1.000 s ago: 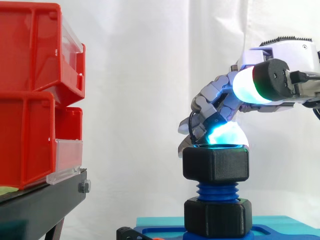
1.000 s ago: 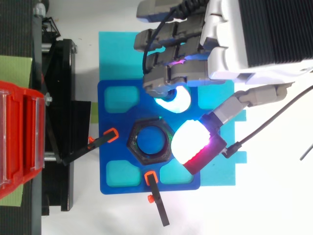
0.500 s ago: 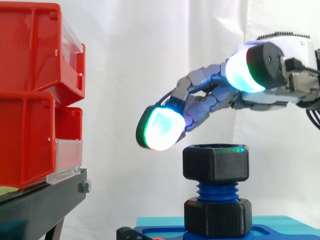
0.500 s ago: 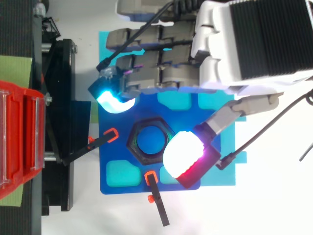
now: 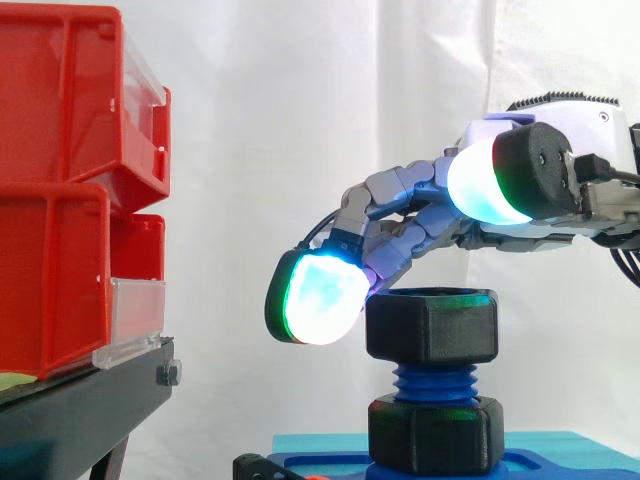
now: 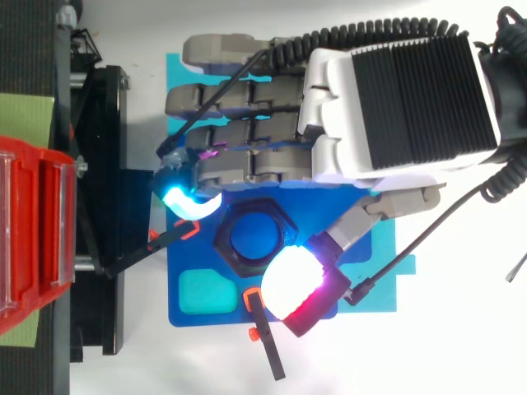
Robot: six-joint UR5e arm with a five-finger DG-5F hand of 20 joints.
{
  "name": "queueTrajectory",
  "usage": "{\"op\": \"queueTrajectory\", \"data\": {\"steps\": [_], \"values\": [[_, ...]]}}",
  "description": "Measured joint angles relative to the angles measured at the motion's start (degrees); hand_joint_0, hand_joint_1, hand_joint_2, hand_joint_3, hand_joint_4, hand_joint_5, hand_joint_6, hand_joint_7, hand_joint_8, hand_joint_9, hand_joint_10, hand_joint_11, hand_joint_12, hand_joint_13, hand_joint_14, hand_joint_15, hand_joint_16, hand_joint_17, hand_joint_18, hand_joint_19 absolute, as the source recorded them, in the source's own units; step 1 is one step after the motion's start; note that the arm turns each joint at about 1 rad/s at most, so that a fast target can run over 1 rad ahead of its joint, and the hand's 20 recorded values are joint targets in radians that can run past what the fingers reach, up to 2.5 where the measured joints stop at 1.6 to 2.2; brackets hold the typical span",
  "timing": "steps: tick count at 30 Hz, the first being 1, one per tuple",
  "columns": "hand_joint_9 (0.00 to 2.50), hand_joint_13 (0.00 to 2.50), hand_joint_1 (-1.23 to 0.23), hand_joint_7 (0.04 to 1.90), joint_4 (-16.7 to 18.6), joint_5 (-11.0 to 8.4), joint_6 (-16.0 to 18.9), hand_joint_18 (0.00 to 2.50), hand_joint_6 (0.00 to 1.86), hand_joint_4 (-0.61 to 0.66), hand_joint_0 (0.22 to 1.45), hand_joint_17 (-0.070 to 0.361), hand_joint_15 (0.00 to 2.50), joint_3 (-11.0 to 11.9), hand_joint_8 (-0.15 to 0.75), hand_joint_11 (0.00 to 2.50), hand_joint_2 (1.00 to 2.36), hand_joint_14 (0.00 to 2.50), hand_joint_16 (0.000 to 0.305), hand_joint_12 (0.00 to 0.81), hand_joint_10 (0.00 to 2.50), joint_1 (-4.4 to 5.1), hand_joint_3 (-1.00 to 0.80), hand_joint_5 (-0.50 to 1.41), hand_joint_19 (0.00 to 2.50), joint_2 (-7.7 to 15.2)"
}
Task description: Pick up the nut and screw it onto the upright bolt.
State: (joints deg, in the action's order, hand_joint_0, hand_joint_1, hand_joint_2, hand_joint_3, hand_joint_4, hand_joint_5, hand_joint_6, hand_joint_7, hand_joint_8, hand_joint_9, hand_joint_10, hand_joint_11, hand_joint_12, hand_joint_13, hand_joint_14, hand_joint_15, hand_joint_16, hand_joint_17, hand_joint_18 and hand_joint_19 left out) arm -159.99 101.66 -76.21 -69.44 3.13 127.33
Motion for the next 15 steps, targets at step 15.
{"op": "queueTrajectory", "data": {"steps": [15], "values": [[0.70,0.47,-0.14,1.42,-0.3,0.20,0.1,0.11,0.50,0.22,0.53,0.062,0.00,0.0,0.263,0.00,1.00,0.00,0.027,0.276,0.00,0.11,-0.50,-0.03,0.00,0.0]]}}
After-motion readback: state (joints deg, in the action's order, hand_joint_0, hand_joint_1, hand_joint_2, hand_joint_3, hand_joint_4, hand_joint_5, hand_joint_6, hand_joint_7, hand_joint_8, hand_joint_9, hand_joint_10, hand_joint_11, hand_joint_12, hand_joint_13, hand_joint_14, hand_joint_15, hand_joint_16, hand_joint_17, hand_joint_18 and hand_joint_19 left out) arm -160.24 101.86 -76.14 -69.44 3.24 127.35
